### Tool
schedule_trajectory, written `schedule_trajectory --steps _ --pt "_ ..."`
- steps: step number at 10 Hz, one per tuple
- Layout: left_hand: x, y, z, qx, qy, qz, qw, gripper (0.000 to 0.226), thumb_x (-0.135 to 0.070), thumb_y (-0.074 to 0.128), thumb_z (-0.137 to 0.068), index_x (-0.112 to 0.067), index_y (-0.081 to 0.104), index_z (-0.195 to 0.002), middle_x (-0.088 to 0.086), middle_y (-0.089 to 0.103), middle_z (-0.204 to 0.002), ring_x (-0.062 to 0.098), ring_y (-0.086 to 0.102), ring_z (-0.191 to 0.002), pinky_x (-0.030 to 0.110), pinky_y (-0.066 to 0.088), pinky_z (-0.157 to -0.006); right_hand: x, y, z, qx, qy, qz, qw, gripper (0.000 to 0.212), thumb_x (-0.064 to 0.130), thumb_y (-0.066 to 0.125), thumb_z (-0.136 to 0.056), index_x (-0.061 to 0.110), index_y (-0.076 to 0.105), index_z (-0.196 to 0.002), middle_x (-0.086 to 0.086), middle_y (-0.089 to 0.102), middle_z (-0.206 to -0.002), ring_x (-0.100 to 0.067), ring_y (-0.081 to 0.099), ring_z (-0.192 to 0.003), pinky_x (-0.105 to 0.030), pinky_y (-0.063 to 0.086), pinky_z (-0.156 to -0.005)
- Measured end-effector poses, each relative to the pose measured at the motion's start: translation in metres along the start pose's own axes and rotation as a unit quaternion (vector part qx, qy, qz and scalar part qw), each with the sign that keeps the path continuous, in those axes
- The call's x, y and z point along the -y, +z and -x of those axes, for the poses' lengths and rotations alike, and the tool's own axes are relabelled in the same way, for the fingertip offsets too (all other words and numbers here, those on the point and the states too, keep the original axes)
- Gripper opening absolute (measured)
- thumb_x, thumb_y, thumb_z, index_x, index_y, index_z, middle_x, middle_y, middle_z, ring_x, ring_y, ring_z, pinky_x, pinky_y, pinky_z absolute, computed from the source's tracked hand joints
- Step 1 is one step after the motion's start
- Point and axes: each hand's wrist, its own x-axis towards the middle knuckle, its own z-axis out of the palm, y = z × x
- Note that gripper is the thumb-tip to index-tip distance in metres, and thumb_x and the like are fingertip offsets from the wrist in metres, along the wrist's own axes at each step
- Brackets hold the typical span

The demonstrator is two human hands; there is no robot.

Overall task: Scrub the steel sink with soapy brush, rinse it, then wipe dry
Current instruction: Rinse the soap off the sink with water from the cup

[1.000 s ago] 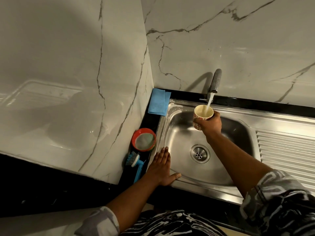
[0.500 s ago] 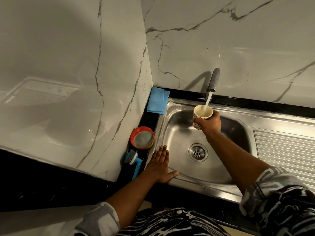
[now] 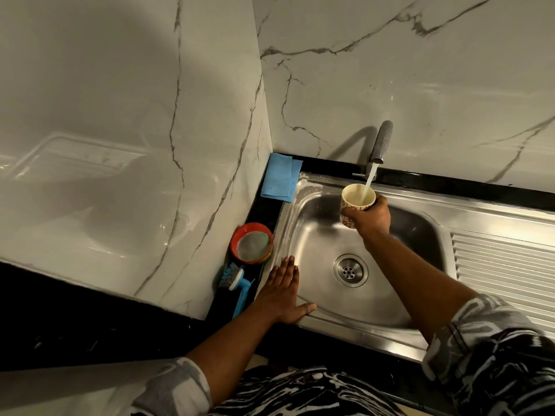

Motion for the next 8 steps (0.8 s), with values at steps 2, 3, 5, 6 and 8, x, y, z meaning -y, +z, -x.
schedule_trajectory --steps 2,3,5,6,8 --pt "0.0008 0.0005 -0.0019 0.005 -0.002 -0.003 1.000 0.118 -0.084 0.032 -0.095 -0.005 -0.023 -0.163 0.013 -0.046 -0.162 0.026 -0.045 -0.149 0.045 -0.021 -0.127 -0.0005 -0.0001 -0.0016 0.014 -0.001 -0.006 1.000 0.091 0.024 0.099 -0.059 0.017 0.051 -0.136 -0.002 0.064 -0.126 -0.022 0.062 -0.112 -0.037 0.055 -0.091" --pt "0.0006 0.0006 -0.0027 0.005 -0.003 -0.003 1.000 0.118 -0.084 0.033 -0.095 -0.005 -0.023 -0.163 0.013 -0.047 -0.161 0.026 -0.045 -0.149 0.045 -0.021 -0.127 -0.0030 -0.0027 -0.0035 0.021 -0.002 -0.005 1.000 0.090 0.024 0.099 -0.060 0.018 0.050 -0.136 -0.001 0.063 -0.126 -0.021 0.061 -0.113 -0.040 0.056 -0.094" --pt "0.0009 0.0020 -0.0041 0.002 -0.004 -0.003 1.000 0.118 -0.084 0.033 -0.095 -0.006 -0.023 -0.163 0.013 -0.048 -0.161 0.026 -0.047 -0.148 0.046 -0.021 -0.126 -0.0062 -0.0065 -0.0062 0.010 -0.002 0.004 1.000 0.092 0.027 0.099 -0.056 0.020 0.052 -0.134 0.000 0.064 -0.125 -0.022 0.063 -0.112 -0.042 0.057 -0.095" --pt "0.0008 0.0016 -0.0038 0.005 -0.001 -0.001 1.000 0.118 -0.083 0.034 -0.096 -0.006 -0.024 -0.163 0.013 -0.048 -0.160 0.027 -0.047 -0.147 0.046 -0.021 -0.127 -0.0070 -0.0076 -0.0065 0.009 -0.005 0.007 1.000 0.093 0.029 0.100 -0.055 0.020 0.052 -0.134 0.001 0.065 -0.124 -0.021 0.063 -0.112 -0.042 0.057 -0.095" --pt "0.0018 0.0014 -0.0045 0.005 0.000 0.001 1.000 0.118 -0.084 0.034 -0.095 -0.005 -0.023 -0.163 0.013 -0.048 -0.160 0.027 -0.047 -0.147 0.046 -0.021 -0.127 -0.0075 -0.0082 -0.0058 0.010 -0.007 0.010 1.000 0.093 0.029 0.100 -0.055 0.020 0.052 -0.135 0.000 0.064 -0.125 -0.022 0.063 -0.113 -0.039 0.056 -0.093"
